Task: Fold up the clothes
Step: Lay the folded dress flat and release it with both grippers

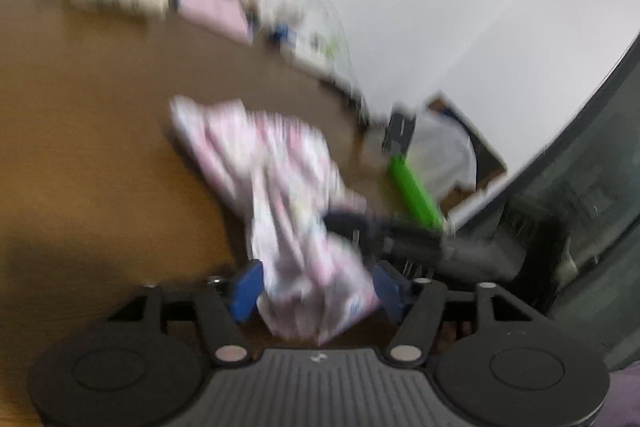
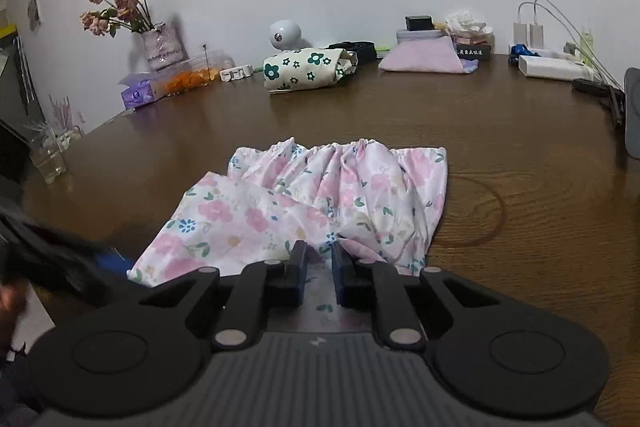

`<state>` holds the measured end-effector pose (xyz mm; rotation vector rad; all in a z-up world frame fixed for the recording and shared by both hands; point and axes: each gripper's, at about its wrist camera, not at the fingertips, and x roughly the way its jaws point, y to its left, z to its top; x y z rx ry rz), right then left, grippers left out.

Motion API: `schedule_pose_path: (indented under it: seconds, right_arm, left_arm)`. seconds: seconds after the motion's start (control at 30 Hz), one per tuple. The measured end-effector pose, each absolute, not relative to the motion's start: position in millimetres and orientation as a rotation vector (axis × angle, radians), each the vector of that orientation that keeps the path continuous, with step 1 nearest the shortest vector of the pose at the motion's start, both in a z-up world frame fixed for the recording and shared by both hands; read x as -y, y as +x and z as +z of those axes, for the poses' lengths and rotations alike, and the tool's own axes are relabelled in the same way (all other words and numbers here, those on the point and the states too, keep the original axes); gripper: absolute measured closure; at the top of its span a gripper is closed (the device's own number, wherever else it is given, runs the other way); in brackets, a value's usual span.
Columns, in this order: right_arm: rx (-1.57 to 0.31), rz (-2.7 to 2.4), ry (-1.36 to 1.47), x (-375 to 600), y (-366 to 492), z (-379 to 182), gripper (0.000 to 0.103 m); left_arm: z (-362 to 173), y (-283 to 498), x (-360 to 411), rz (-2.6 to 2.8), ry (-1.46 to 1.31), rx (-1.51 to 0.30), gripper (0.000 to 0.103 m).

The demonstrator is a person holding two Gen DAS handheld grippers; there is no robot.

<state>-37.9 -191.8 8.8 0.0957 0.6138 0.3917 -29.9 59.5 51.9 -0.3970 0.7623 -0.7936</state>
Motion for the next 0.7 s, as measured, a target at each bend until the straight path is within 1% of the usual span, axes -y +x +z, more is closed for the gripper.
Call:
schedule_pose_path:
  seconds: [0.07, 0.17, 0.2, 0.23, 0.27, 0.4, 0.5, 0.53, 0.57, 0.63, 0.7]
  right_arm:
    - [-0.609, 0.388, 0.091, 191.1, -38.1, 5.0, 0.089]
    - [-0.600, 0.380, 0.077, 192.9, -50.1, 8.3, 0.089]
    - [-0.601, 0.381, 0.081, 195.1, -53.7, 11.6, 0.089]
    - [-0.592, 0.383, 0.095, 199.1, -57.7, 16.2, 0.089]
    - [-0.582, 0.384, 0.111, 203.3, -62.0, 20.9, 0.089]
    - [-0.470, 0.362, 0.130, 220.8, -79.2, 38.8, 0.088]
    - [-0.493, 0.348, 0.073, 217.3, -68.9, 33.9, 0.089]
    - [-0.511, 0.331, 0.065, 215.8, -63.5, 30.1, 0.091]
    - [-0.541, 0.300, 0.082, 217.6, -57.0, 25.4, 0.095]
    - [-0.572, 0.242, 0.168, 228.7, -49.4, 18.7, 0.095]
    - [-0.568, 0.157, 0.186, 235.6, -48.9, 19.2, 0.093]
  left_arm:
    - [66.8, -30.5, -54.7, -0.754, -0.374, -0.693, 0.040]
    - [61.6, -17.1, -20.2, -0.637, -0.246, -0.693, 0.042]
    - [58.7, -12.0, -8.2, -0.597, -0.202, -0.696, 0.048]
    - [55.8, -6.9, 3.9, -0.557, -0.157, -0.700, 0.066]
    - [50.1, -2.7, 11.7, -0.538, -0.127, -0.717, 0.072]
    - [33.1, -0.1, 12.1, -0.534, -0.120, -0.748, 0.071]
    - [26.2, -0.4, 3.8, -0.539, -0.133, -0.760, 0.070]
    - [24.9, -0.9, 2.2, -0.542, -0.135, -0.760, 0.070]
    - [24.4, -2.1, 1.1, -0.545, -0.136, -0.758, 0.070]
    - [23.4, -2.5, -0.2, -0.551, -0.140, -0.754, 0.069]
    - [24.2, -2.3, 0.5, -0.551, -0.140, -0.750, 0.069]
